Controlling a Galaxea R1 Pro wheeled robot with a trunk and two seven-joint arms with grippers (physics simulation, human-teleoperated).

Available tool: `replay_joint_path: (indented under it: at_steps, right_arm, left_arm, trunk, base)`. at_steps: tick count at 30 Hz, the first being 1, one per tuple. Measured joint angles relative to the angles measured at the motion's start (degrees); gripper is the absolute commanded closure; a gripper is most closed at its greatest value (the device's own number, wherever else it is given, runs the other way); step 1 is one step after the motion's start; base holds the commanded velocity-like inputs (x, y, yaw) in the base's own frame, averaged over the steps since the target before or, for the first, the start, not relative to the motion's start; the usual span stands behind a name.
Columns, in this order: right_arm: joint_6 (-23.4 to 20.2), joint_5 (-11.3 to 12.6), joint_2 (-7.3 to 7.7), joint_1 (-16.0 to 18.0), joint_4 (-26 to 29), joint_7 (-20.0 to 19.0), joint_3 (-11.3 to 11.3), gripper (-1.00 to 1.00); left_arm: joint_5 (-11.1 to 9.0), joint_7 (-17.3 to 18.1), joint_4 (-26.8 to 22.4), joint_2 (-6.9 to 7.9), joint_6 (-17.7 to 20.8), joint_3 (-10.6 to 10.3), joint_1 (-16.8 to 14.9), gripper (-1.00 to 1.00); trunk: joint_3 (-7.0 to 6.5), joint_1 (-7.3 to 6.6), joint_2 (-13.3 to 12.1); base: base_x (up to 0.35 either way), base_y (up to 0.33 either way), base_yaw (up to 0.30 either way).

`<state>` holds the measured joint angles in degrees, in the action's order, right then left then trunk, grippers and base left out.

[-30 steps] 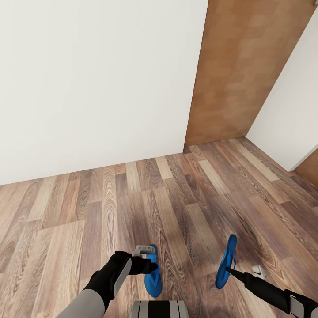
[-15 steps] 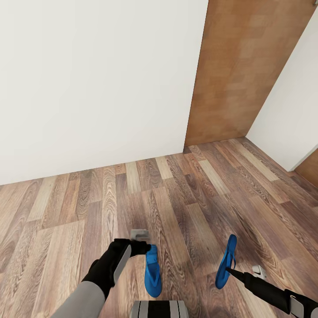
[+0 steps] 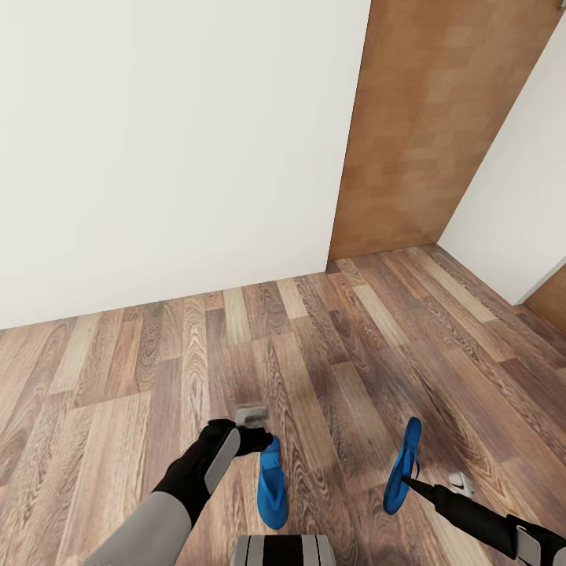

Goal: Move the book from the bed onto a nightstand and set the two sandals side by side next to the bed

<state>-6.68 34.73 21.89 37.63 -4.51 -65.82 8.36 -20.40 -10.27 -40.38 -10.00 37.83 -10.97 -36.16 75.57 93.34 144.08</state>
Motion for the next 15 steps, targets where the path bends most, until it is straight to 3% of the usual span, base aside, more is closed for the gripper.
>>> replay_joint_path:
  at_steps: [15]
  right_arm:
    - [0.0,0.0,0.0,0.0,0.0,0.0,0.02,1.0]
  left_arm:
    - [0.0,0.33,4.62,0.0,1.94,-1.11,-0.03,-1.0]
  trunk:
    - [0.0,0.0,0.0]
  base:
    - [0.0,0.0,0.0]
